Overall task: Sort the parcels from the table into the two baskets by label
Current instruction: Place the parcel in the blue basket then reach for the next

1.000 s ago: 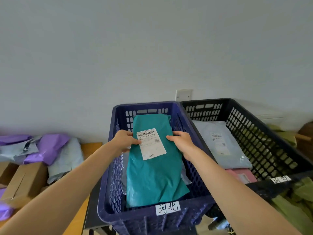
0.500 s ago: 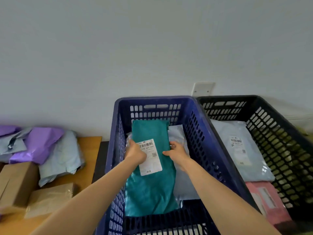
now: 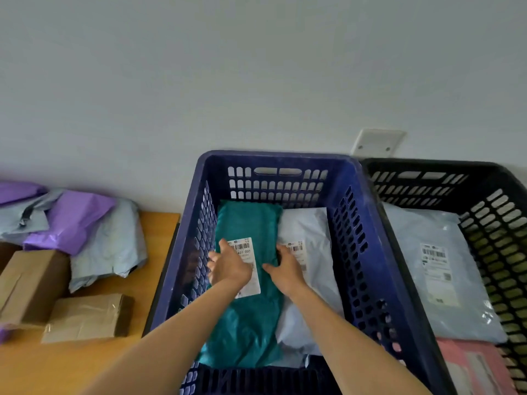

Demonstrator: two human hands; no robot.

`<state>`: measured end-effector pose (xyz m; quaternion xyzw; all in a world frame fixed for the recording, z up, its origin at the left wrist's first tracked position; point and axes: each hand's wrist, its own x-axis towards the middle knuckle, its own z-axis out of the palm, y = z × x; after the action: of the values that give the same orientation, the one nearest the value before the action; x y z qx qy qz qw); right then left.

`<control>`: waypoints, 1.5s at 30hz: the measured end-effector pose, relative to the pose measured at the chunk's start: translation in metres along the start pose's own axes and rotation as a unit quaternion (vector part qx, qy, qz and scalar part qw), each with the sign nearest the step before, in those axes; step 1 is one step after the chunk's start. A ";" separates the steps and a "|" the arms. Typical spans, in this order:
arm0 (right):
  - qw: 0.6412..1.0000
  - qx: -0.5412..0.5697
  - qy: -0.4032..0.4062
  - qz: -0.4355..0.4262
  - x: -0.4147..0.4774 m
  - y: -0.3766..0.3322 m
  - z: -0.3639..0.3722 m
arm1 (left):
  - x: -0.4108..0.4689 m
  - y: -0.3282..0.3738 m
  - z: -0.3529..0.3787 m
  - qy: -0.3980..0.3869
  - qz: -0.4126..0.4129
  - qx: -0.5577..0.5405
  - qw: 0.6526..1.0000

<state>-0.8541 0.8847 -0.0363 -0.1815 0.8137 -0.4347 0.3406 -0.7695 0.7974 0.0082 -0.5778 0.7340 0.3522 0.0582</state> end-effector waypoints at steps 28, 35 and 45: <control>0.879 -0.454 0.029 -0.143 0.007 0.060 -0.014 | 0.015 -0.035 0.064 0.003 0.236 0.302 0.924; 0.875 -0.462 0.015 -0.142 0.005 0.057 -0.013 | 0.015 -0.040 0.063 -0.005 0.222 0.302 0.927; 0.904 -0.407 0.019 -0.131 0.000 0.030 -0.024 | -0.004 -0.027 0.044 -0.038 0.218 0.156 0.963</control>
<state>-0.8709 0.9159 -0.0519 -0.4012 0.8950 -0.1095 0.1613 -0.7585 0.8240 -0.0349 -0.3735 0.8853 0.2595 0.0970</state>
